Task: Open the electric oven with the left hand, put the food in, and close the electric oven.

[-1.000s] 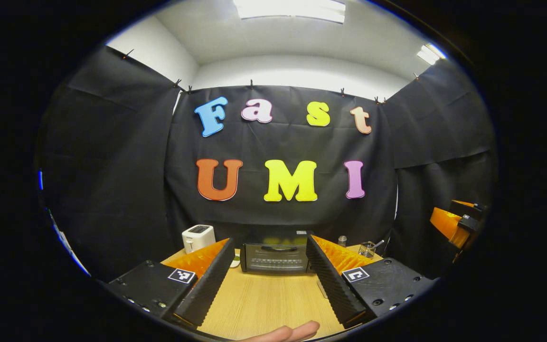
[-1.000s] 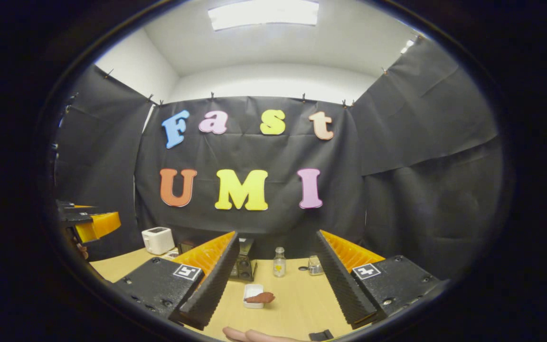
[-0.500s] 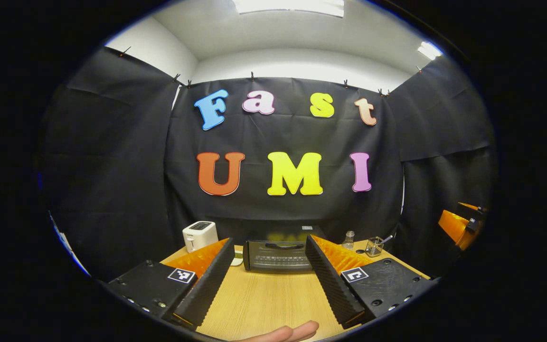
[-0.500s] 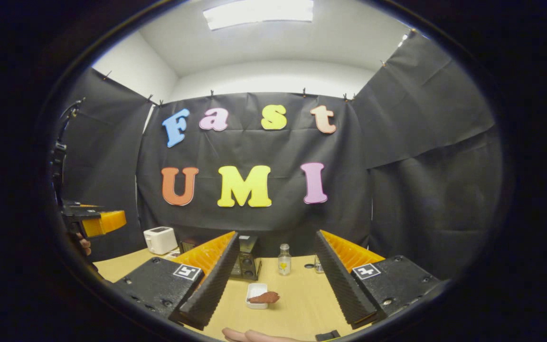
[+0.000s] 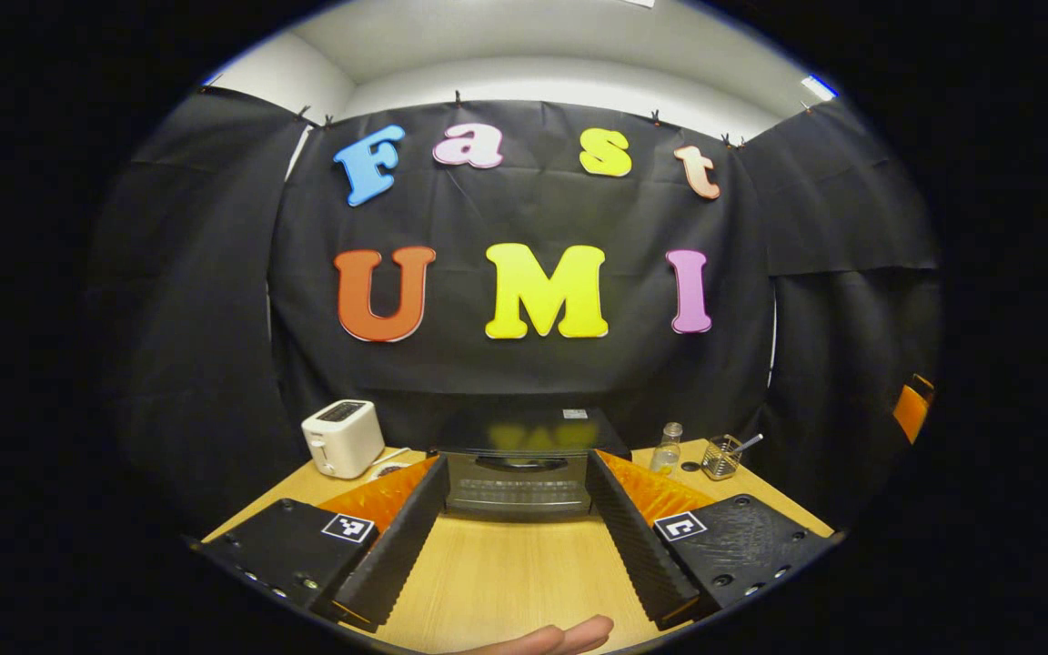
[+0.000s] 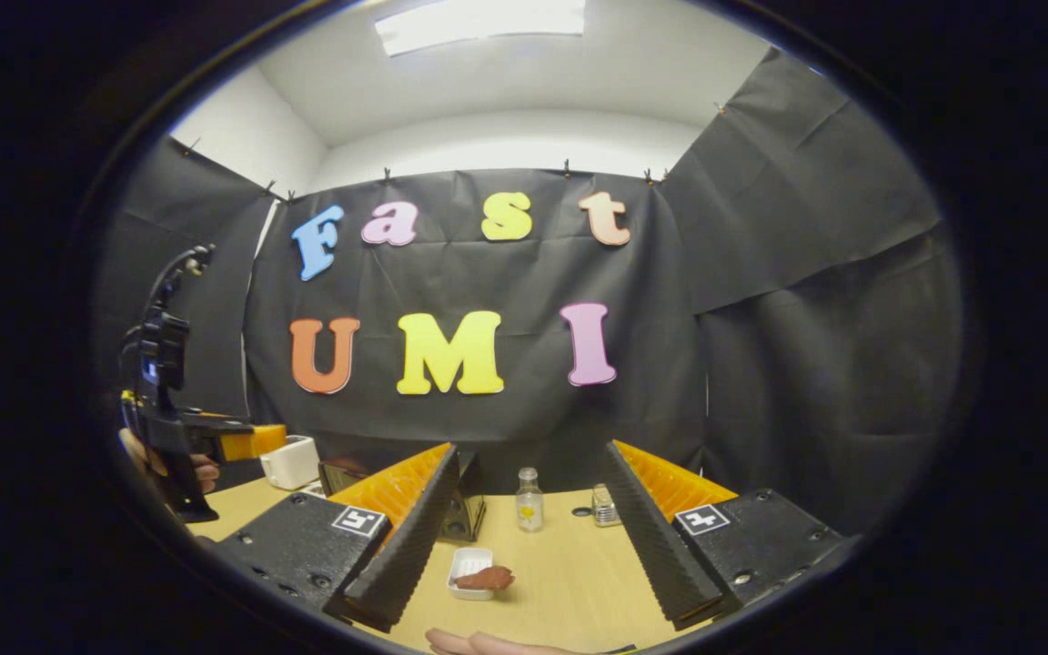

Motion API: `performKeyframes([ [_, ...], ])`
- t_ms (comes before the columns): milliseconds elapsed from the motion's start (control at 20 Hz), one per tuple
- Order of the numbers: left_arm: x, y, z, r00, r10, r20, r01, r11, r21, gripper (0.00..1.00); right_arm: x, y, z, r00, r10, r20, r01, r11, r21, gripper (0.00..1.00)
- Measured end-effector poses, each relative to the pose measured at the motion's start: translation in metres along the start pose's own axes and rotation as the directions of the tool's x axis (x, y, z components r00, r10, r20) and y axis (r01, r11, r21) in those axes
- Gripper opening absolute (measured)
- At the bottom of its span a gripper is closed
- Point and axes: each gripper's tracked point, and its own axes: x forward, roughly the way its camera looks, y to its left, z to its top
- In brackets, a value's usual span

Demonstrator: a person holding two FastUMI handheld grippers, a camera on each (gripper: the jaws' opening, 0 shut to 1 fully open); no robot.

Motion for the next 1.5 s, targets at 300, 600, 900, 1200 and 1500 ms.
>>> performKeyframes([
  [300, 0.105, -0.012, -0.037, 0.99, -0.032, -0.14, 0.036, 0.999, 0.022, 0.96, 0.01, -0.026, -0.008, 1.0, -0.028, -0.012, 0.028, 1.0, -0.013, 1.0],
  [600, 0.192, -0.003, -0.075, 0.966, -0.012, -0.257, 0.017, 1.0, 0.017, 0.96, 0.016, -0.046, -0.019, 0.998, -0.053, -0.032, 0.053, 0.998, -0.021, 1.0],
  [900, 0.23, 0.007, -0.105, 0.941, 0.021, -0.339, -0.016, 1.0, 0.017, 0.98, 0.015, -0.067, -0.019, 0.996, -0.081, -0.023, 0.08, 0.997, -0.015, 1.0],
  [1200, 0.242, 0.005, -0.108, 0.939, 0.002, -0.345, 0.009, 1.0, 0.028, 0.98, 0.01, -0.078, -0.02, 0.995, -0.098, -0.024, 0.098, 0.995, 0.003, 1.0],
  [1500, 0.216, 0.006, -0.118, 0.927, -0.004, -0.376, 0.01, 1.0, 0.013, 0.95, -0.006, -0.075, -0.019, 0.995, -0.095, -0.024, 0.095, 0.995, 0.017, 1.0],
])
